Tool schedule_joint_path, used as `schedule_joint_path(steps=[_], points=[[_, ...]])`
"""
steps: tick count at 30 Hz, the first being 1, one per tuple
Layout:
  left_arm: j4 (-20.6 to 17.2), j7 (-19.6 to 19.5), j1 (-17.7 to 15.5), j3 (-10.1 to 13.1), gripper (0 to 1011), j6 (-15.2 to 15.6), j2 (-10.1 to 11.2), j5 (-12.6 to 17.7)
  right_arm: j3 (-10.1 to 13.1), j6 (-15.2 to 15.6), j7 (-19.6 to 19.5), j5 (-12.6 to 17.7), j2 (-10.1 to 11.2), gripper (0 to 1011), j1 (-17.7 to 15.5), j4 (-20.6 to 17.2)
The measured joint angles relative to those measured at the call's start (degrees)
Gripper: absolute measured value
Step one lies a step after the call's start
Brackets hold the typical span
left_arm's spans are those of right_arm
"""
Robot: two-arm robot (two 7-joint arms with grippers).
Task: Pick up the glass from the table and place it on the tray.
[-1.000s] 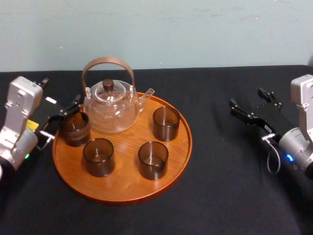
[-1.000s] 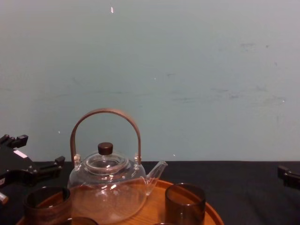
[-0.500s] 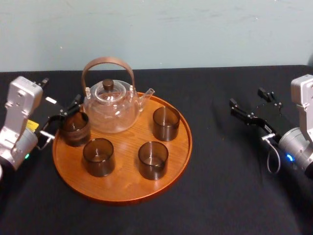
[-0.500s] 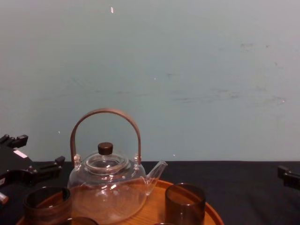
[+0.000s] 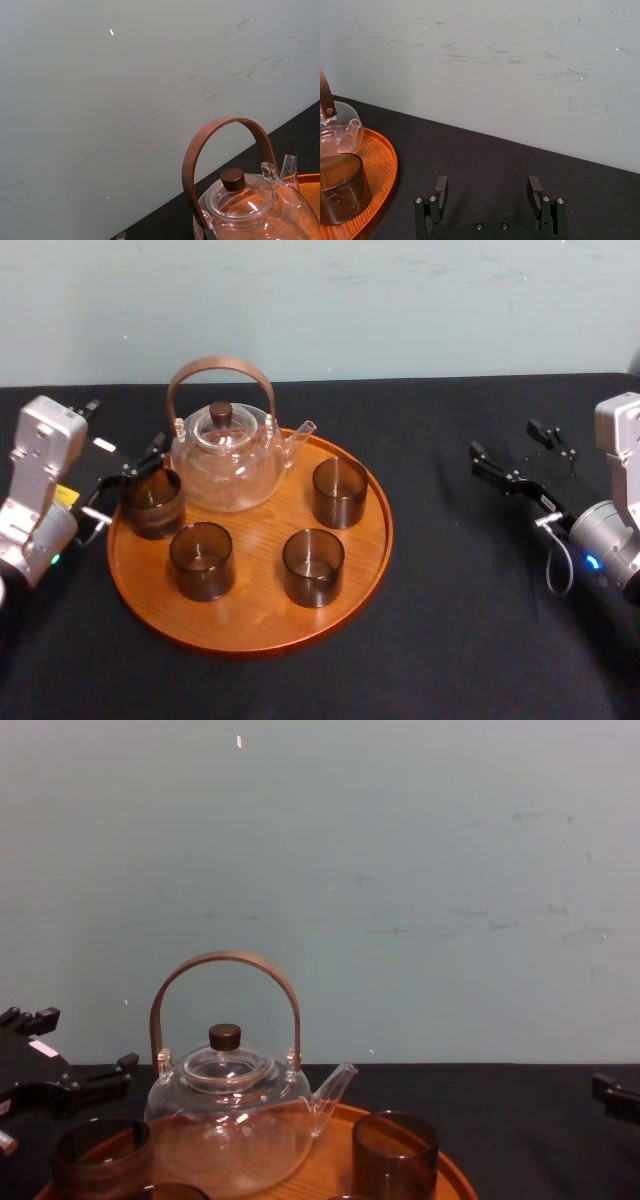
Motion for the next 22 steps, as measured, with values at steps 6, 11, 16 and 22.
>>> schedule_joint_path(steps=[6,11,16,22], points=[[0.0,0.0,0.0,0.0,1001,0.0,0.0,0.0,0.0,0.0,0.0,0.0,0.0,1002,0.0,0.0],[0.0,0.0,0.0,0.0,1001,0.0,0.0,0.0,0.0,0.0,0.0,0.0,0.0,1002,0.0,0.0],[0.0,0.0,0.0,0.0,1001,0.0,0.0,0.0,0.0,0.0,0.0,0.0,0.0,1002,0.0,0.0],[0.0,0.0,0.0,0.0,1001,0.0,0.0,0.0,0.0,0.0,0.0,0.0,0.0,1002,0.0,0.0]])
